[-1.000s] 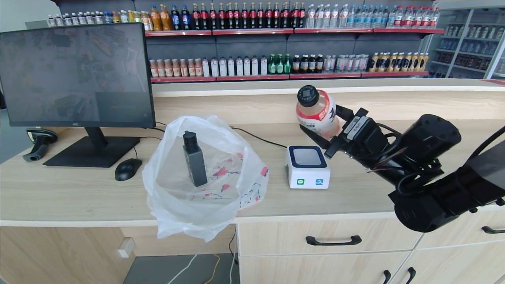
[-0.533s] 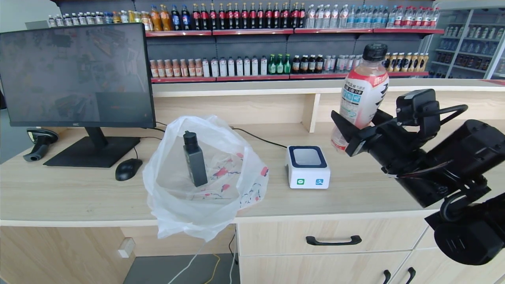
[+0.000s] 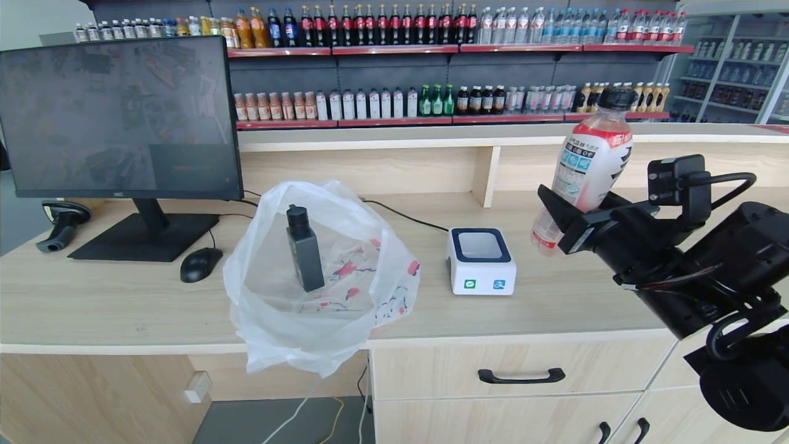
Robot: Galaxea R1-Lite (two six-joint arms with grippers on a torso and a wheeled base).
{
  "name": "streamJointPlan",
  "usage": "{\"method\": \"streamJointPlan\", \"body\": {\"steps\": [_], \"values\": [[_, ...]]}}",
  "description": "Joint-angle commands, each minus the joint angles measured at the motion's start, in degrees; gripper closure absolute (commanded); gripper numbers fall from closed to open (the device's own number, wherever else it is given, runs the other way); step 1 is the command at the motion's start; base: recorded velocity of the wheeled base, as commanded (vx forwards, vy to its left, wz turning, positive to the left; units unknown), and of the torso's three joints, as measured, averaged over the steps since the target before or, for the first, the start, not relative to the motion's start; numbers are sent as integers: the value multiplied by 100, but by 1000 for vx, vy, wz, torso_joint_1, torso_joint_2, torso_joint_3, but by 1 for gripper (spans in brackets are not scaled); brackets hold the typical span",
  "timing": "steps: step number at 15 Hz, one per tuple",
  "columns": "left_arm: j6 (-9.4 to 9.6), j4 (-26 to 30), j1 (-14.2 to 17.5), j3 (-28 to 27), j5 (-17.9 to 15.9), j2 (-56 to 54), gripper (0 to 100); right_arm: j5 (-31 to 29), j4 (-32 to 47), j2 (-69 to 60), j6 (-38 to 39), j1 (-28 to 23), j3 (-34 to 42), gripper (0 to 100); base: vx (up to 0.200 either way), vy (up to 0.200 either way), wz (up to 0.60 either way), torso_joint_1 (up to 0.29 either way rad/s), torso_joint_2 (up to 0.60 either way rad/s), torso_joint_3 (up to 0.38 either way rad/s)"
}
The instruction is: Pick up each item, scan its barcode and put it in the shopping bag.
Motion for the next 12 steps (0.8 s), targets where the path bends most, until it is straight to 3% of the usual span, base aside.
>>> {"method": "streamJointPlan", "body": {"steps": [1, 3, 5, 9, 12], "values": [[-1, -4, 0, 0, 1, -2, 0, -19, -3, 39, 5, -32, 115, 100, 0, 0, 0, 0, 0, 0], [-1, -13, 0, 0, 1, -2, 0, -19, -3, 31, 5, -85, 185, 100, 0, 0, 0, 0, 0, 0], [-1, -13, 0, 0, 1, -2, 0, -19, -3, 39, 14, -173, 212, 100, -200, 0, 0, -2, 5, 5], [-1, -13, 0, 0, 1, -2, 0, -19, -3, -49, 14, -305, 308, 100, 0, 0, 0, 0, 0, 0], [-1, -22, 0, 0, 1, -2, 0, -19, -3, -84, 40, -524, 335, 100, 0, 200, 0, 9, 4, 1]]}}
